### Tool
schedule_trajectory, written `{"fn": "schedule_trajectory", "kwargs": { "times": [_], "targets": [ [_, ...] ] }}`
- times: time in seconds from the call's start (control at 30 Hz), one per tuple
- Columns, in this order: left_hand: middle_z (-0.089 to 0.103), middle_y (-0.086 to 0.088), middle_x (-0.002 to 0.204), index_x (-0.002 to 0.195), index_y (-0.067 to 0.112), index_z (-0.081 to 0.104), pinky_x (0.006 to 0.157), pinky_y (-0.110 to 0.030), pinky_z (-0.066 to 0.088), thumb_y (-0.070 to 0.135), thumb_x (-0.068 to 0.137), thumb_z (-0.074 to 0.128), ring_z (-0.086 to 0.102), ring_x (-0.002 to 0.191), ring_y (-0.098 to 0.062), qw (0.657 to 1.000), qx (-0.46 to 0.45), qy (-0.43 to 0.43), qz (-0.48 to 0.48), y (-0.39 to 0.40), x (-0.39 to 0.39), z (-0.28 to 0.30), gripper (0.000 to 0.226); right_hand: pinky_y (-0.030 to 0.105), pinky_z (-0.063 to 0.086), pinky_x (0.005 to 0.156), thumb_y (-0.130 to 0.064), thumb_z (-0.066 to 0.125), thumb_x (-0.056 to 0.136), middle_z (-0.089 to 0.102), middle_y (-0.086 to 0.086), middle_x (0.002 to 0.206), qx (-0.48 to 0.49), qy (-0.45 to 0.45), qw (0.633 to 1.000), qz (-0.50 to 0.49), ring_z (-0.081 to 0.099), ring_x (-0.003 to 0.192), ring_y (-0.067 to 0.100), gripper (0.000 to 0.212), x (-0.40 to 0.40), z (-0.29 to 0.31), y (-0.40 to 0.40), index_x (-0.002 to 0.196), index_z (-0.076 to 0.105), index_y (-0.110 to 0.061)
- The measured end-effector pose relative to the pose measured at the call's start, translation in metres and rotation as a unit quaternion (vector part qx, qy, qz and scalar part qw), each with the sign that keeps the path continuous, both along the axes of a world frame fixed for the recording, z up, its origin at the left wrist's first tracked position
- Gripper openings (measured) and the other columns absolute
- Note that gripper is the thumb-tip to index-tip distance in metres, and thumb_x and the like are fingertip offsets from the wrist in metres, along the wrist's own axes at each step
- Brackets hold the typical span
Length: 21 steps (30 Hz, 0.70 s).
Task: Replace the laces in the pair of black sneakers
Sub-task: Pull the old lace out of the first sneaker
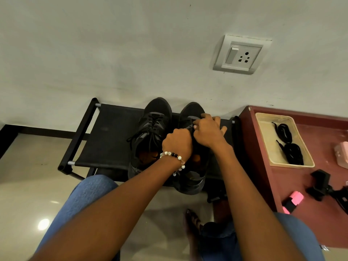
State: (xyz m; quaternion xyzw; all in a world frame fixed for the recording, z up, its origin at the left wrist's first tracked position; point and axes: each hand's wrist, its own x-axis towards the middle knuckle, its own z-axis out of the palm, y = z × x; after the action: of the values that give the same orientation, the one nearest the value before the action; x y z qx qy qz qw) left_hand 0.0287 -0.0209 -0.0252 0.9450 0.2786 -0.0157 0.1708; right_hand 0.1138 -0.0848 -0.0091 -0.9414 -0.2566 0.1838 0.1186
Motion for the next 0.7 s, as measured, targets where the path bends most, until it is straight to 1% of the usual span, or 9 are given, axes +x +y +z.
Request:
{"fn": "schedule_trajectory", "kwargs": {
  "times": [0.13,0.2,0.27,0.33,0.4,0.5,0.57,0.63,0.7],
  "targets": [
    [0.059,-0.013,0.109,0.105,0.005,0.058,0.065,-0.033,0.041,0.013,0.099,0.042,0.060,0.099,-0.033,1.000,0.003,0.001,0.014,-0.003,0.002,-0.002,0.019,0.051,0.027,0.103,-0.021,0.049,0.094,0.037,0.004,0.140,0.050,0.040,0.997,-0.034,0.023,0.133,0.030,0.023,0.007,0.005,-0.005,0.103,0.070,-0.018],
    [0.059,-0.013,0.110,0.107,0.005,0.059,0.066,-0.033,0.041,0.012,0.099,0.042,0.061,0.101,-0.033,1.000,0.008,0.004,0.021,-0.005,0.003,-0.001,0.020,0.051,0.035,0.106,-0.029,0.055,0.083,0.054,0.007,0.125,0.142,0.104,0.979,-0.107,0.038,0.127,0.030,0.016,0.011,0.007,-0.008,0.080,0.069,-0.022],
    [0.060,-0.013,0.110,0.106,0.005,0.060,0.065,-0.034,0.041,0.012,0.099,0.041,0.061,0.101,-0.033,1.000,0.012,0.007,0.020,-0.005,0.004,-0.002,0.021,0.050,0.044,0.103,-0.026,0.059,0.075,0.065,0.013,0.095,0.254,0.185,0.936,-0.158,0.055,0.108,0.028,0.013,0.013,0.011,-0.012,0.069,0.060,-0.016],
    [0.060,-0.013,0.108,0.102,0.005,0.060,0.064,-0.034,0.041,0.011,0.099,0.041,0.061,0.100,-0.034,1.000,0.013,0.006,0.017,-0.006,0.005,-0.002,0.021,0.033,0.053,0.088,-0.011,0.061,0.087,0.062,0.010,0.077,0.354,0.247,0.884,-0.179,0.061,0.087,0.019,0.012,0.012,0.028,-0.015,0.075,0.060,-0.009],
    [0.060,-0.013,0.106,0.101,0.005,0.060,0.063,-0.034,0.041,0.010,0.099,0.040,0.061,0.098,-0.034,1.000,0.015,0.004,0.015,-0.006,0.006,-0.001,0.022,0.020,0.051,0.067,-0.002,0.054,0.095,0.062,0.001,0.072,0.446,0.273,0.831,-0.191,0.063,0.073,0.008,0.021,0.012,0.046,-0.018,0.077,0.060,-0.010],
    [0.060,-0.011,0.102,0.097,0.006,0.060,0.062,-0.032,0.039,0.012,0.100,0.038,0.060,0.089,-0.029,1.000,0.018,0.000,0.022,-0.007,0.006,-0.001,0.023,0.027,0.047,0.071,-0.001,0.052,0.095,0.061,0.000,0.070,0.600,0.278,0.725,-0.193,0.060,0.073,0.015,0.021,0.015,0.070,-0.024,0.079,0.059,-0.012],
    [0.060,-0.011,0.101,0.095,0.007,0.059,0.062,-0.031,0.039,0.012,0.099,0.038,0.059,0.087,-0.028,1.000,0.013,0.002,0.023,-0.007,0.006,-0.002,0.022,0.027,0.046,0.065,-0.004,0.055,0.095,0.059,-0.001,0.071,0.668,0.265,0.670,-0.187,0.056,0.069,0.015,0.017,0.015,0.080,-0.026,0.080,0.059,-0.012],
    [0.060,-0.011,0.102,0.097,0.006,0.058,0.063,-0.032,0.039,0.013,0.099,0.041,0.060,0.093,-0.031,1.000,0.003,0.004,0.024,-0.007,0.006,-0.002,0.019,0.023,0.040,0.054,-0.006,0.057,0.095,0.060,-0.002,0.075,0.691,0.239,0.662,-0.167,0.052,0.066,0.011,0.015,0.013,0.084,-0.025,0.082,0.058,-0.014],
    [0.059,-0.012,0.105,0.102,0.006,0.059,0.065,-0.032,0.040,0.015,0.098,0.045,0.060,0.098,-0.032,1.000,-0.012,0.004,0.027,-0.006,0.007,-0.002,0.017,0.019,0.035,0.048,-0.005,0.055,0.096,0.065,0.001,0.083,0.661,0.183,0.715,-0.136,0.050,0.063,0.008,0.016,0.012,0.081,-0.021,0.084,0.057,-0.015]
  ]
}}
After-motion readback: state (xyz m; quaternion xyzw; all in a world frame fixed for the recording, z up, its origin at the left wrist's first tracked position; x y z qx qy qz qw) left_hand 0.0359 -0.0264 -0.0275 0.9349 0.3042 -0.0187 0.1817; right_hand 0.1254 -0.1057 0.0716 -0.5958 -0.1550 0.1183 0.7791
